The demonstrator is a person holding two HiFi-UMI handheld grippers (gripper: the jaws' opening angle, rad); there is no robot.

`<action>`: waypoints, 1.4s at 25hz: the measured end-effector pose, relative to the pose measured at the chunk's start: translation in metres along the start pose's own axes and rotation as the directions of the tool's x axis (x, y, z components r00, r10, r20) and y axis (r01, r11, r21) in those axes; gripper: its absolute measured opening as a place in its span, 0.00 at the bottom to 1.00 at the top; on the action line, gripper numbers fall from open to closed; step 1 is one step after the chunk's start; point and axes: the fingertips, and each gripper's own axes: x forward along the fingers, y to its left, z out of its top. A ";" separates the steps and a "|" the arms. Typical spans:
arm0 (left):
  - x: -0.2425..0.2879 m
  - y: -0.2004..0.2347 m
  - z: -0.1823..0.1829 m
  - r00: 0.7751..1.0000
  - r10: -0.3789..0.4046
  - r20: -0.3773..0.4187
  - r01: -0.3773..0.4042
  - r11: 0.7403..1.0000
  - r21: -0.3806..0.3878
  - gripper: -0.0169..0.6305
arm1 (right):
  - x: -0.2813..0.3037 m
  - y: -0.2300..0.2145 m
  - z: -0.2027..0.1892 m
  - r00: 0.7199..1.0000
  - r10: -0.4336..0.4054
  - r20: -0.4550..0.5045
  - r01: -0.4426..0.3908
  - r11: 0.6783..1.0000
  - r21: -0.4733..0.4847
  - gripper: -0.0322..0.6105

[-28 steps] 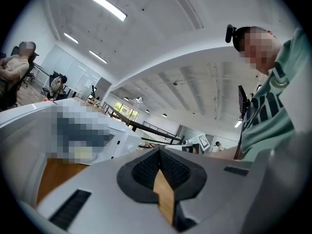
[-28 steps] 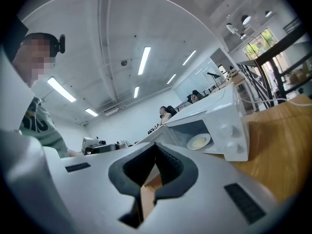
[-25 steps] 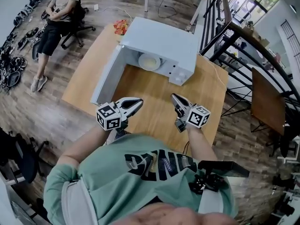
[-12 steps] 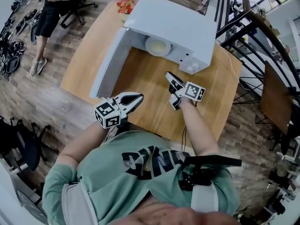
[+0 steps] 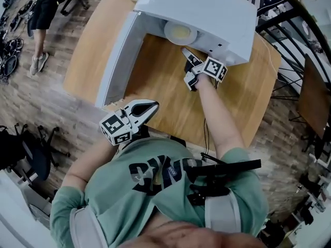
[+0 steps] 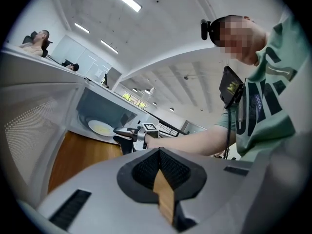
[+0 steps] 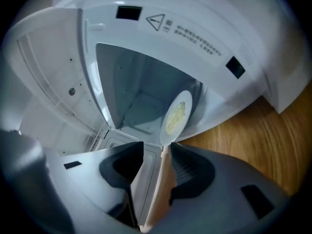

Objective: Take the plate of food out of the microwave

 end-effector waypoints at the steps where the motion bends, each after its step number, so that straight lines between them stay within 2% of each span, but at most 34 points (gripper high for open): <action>1: -0.002 0.000 -0.002 1.000 0.001 -0.003 -0.001 1.000 -0.005 0.03 | 0.003 -0.006 0.001 1.000 -0.008 0.007 0.008 1.000 0.019 0.29; 10: -0.002 0.012 -0.008 1.000 -0.007 0.001 0.007 1.000 -0.031 0.03 | 0.033 -0.041 0.031 0.996 -0.043 0.084 0.032 0.991 0.127 0.29; 18: -0.005 0.017 -0.012 1.000 0.003 0.006 -0.002 0.998 -0.060 0.03 | 0.049 -0.039 0.027 0.997 0.009 0.083 -0.025 0.980 0.198 0.29; 19: -0.004 0.017 -0.013 1.000 0.002 0.005 -0.002 0.998 -0.060 0.03 | 0.049 -0.041 0.026 0.996 0.000 0.085 -0.019 0.976 0.216 0.27; 21: -0.003 0.017 -0.014 1.000 0.002 -0.001 -0.002 0.998 -0.065 0.03 | 0.049 -0.048 0.025 0.996 -0.024 0.089 0.002 0.971 0.240 0.15; 25: -0.004 0.015 -0.017 1.000 0.001 -0.009 -0.002 0.997 -0.078 0.03 | 0.048 -0.047 0.027 0.995 -0.003 0.099 -0.021 0.969 0.245 0.09; 35: -0.005 0.010 -0.012 1.000 -0.003 0.002 0.003 0.998 -0.065 0.03 | 0.030 -0.036 0.015 0.996 0.050 0.070 -0.066 0.965 0.253 0.08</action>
